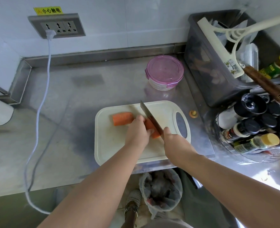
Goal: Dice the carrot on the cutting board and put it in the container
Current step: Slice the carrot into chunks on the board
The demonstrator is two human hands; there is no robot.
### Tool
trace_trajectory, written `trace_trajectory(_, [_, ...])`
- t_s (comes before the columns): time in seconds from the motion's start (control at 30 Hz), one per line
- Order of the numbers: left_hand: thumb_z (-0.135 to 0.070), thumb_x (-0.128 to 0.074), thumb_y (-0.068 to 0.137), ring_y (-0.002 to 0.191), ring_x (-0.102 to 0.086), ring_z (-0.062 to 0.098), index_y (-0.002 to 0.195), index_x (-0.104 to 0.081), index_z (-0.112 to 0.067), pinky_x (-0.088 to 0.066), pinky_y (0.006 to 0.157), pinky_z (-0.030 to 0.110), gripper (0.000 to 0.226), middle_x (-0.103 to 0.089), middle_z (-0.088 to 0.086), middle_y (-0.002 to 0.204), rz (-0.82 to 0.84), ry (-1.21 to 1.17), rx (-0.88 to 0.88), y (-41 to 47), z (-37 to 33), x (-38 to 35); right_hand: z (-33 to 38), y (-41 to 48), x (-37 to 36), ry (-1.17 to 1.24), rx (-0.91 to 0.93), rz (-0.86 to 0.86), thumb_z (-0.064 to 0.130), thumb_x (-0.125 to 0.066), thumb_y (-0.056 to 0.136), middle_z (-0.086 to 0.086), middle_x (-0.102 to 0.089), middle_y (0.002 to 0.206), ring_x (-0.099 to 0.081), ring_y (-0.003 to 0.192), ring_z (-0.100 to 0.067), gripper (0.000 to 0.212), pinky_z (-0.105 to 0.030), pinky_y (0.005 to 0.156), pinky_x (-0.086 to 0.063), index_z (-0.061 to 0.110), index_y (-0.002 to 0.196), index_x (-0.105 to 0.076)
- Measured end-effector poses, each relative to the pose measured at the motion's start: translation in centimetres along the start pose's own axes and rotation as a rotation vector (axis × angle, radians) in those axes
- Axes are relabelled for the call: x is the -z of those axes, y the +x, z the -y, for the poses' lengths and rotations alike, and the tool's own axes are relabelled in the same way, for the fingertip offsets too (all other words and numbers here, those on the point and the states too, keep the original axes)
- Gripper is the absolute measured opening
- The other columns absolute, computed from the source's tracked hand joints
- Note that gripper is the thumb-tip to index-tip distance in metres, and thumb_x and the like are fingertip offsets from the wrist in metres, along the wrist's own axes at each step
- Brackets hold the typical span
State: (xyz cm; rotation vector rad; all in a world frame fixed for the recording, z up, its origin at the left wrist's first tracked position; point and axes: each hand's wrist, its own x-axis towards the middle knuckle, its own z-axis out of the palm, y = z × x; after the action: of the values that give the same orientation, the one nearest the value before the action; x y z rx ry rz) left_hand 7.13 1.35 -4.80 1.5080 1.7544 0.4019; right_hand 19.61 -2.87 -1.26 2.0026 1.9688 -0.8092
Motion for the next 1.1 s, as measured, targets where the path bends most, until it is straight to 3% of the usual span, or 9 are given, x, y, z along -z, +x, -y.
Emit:
trace_trajectory(0.17, [-0.018, -0.066, 0.088, 0.105, -0.058, 0.028, 0.115, -0.047, -0.009, -0.044, 0.081, 0.036, 0.034, -0.061, 0.009, 0.110, 0.007, 0.047, 0.001, -0.1, -0.4, 0.1, 0.2, 1.1, 1.2, 0.061, -0.005, 0.003, 0.006, -0.046, 0.097, -0.001, -0.036, 0.071, -0.037, 0.052, -0.009, 0.040, -0.020, 0.052, -0.038, 0.001, 0.134, -0.030])
trace_trajectory(0.3, [-0.016, -0.065, 0.088, 0.103, -0.058, 0.028, 0.110, -0.047, -0.010, -0.042, 0.078, 0.034, 0.029, -0.059, 0.008, 0.108, 0.013, 0.035, 0.005, 0.0, -0.3, -0.1, 0.0, 0.9, 0.1, -0.015, 0.015, 0.005, 0.008, -0.043, 0.098, 0.000, -0.038, 0.071, -0.034, 0.053, -0.009, 0.038, -0.022, 0.046, -0.030, 0.005, 0.133, -0.030])
trace_trajectory(0.4, [-0.016, -0.065, 0.089, 0.103, -0.057, 0.027, 0.112, -0.046, -0.009, -0.041, 0.078, 0.033, 0.030, -0.058, 0.009, 0.108, 0.015, 0.036, 0.005, -0.1, -0.3, 0.0, 0.0, 0.5, -0.3, 0.079, -0.017, -0.001, 0.008, -0.035, 0.098, -0.008, -0.046, 0.086, -0.030, 0.055, -0.012, 0.026, -0.025, 0.051, -0.030, 0.006, 0.124, -0.039])
trace_trajectory(0.53, [-0.016, -0.065, 0.088, 0.105, -0.057, 0.030, 0.114, -0.047, -0.007, -0.044, 0.084, 0.038, 0.033, -0.059, 0.011, 0.112, 0.020, 0.027, -0.002, 0.0, -0.3, 0.0, 0.3, 1.0, 0.9, 0.105, 0.024, 0.044, 0.008, -0.037, 0.097, -0.009, -0.048, 0.092, -0.036, 0.058, -0.014, 0.028, -0.024, 0.053, -0.033, 0.008, 0.124, -0.040])
trace_trajectory(0.7, [-0.017, -0.065, 0.089, 0.102, -0.057, 0.027, 0.116, -0.046, -0.009, -0.044, 0.082, 0.036, 0.034, -0.057, 0.010, 0.111, 0.015, 0.027, -0.001, 0.0, -0.1, -0.1, 0.4, 0.4, -0.2, 0.065, 0.004, 0.023, 0.007, -0.033, 0.098, -0.017, -0.057, 0.107, -0.059, 0.094, -0.036, 0.025, -0.038, 0.073, -0.044, 0.006, 0.123, -0.038])
trace_trajectory(0.8, [-0.016, -0.065, 0.089, 0.104, -0.057, 0.029, 0.117, -0.047, -0.008, -0.045, 0.085, 0.037, 0.034, -0.058, 0.011, 0.113, 0.016, 0.021, -0.007, -0.1, -0.1, -0.2, 0.3, 0.7, 0.4, 0.068, 0.022, 0.048, 0.009, -0.034, 0.098, -0.016, -0.058, 0.109, -0.060, 0.099, -0.037, 0.026, -0.039, 0.079, -0.047, 0.007, 0.123, -0.039])
trace_trajectory(0.87, [-0.016, -0.065, 0.088, 0.104, -0.057, 0.029, 0.117, -0.046, -0.007, -0.044, 0.085, 0.037, 0.035, -0.058, 0.012, 0.112, 0.020, 0.017, -0.006, 0.0, 0.0, -0.2, 0.3, 0.9, 0.2, 0.052, 0.016, 0.043, 0.009, -0.036, 0.098, -0.015, -0.059, 0.107, -0.061, 0.095, -0.033, 0.029, -0.037, 0.078, -0.048, 0.009, 0.126, -0.037])
trace_trajectory(1.0, [-0.017, -0.066, 0.088, 0.105, -0.056, 0.029, 0.119, -0.045, -0.006, -0.042, 0.084, 0.034, 0.039, -0.057, 0.013, 0.113, 0.027, 0.035, -0.017, 0.3, 0.1, -0.1, 0.5, 0.6, -1.2, -0.067, 0.003, -0.024, 0.009, -0.044, 0.098, -0.004, -0.051, 0.084, -0.054, 0.071, -0.019, 0.047, -0.029, 0.060, -0.050, 0.008, 0.139, -0.022])
trace_trajectory(1.1, [-0.017, -0.066, 0.088, 0.104, -0.057, 0.029, 0.117, -0.045, -0.007, -0.043, 0.084, 0.036, 0.037, -0.058, 0.012, 0.112, 0.039, 0.021, -0.008, 0.2, 0.0, 0.1, 0.6, 0.3, -0.4, -0.020, 0.001, -0.015, 0.007, -0.040, 0.098, -0.002, -0.037, 0.074, -0.046, 0.065, -0.019, 0.039, -0.027, 0.055, -0.041, 0.006, 0.135, -0.029])
